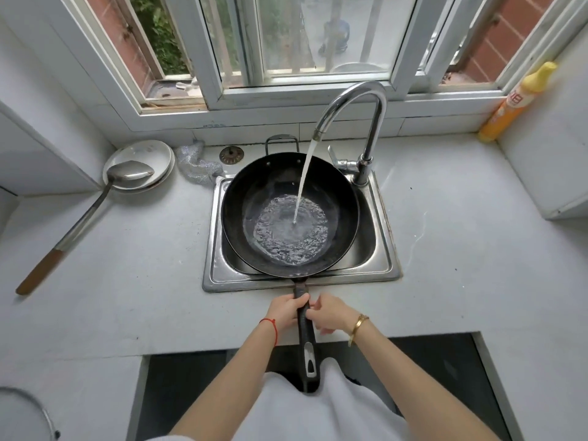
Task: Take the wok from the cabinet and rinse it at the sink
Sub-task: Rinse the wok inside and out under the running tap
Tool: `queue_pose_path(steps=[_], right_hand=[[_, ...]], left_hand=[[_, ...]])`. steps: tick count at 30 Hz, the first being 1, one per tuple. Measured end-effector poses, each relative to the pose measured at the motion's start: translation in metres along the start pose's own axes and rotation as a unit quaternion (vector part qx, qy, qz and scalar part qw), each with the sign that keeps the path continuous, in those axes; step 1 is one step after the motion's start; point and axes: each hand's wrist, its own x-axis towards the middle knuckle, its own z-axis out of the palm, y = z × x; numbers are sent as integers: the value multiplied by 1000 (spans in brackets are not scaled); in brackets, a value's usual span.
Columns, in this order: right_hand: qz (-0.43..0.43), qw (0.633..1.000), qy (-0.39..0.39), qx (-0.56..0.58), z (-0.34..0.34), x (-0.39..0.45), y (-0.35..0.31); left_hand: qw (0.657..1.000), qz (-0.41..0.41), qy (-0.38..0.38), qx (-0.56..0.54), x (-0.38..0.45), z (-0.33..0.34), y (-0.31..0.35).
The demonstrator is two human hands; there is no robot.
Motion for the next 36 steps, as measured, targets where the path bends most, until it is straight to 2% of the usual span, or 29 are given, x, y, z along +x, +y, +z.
queue_pose_path(steps=[3, 7, 10, 13, 15, 24, 36], right_hand=[[-23, 999, 38, -28, 17, 0, 2], [-18, 998, 50, 22, 37, 5, 2], [2, 984, 81, 160, 53, 7, 4], [30, 941, 97, 324, 67, 8, 8], [35, 926, 120, 356, 74, 6, 7], [41, 921, 249, 297, 80, -3, 7], [-19, 933, 311, 182, 73, -21, 18]], left_hand=[[1000, -1, 7, 2, 1, 1, 0], [1000, -5, -7, -30, 2, 2, -1], [999, -2, -11, -30, 2, 1, -2], [998, -13, -31, -62, -4, 2, -1], [998, -4, -32, -60, -2, 2, -2], [996, 46, -55, -52, -11, 9, -3], [977, 52, -123, -169, -30, 22, -2]])
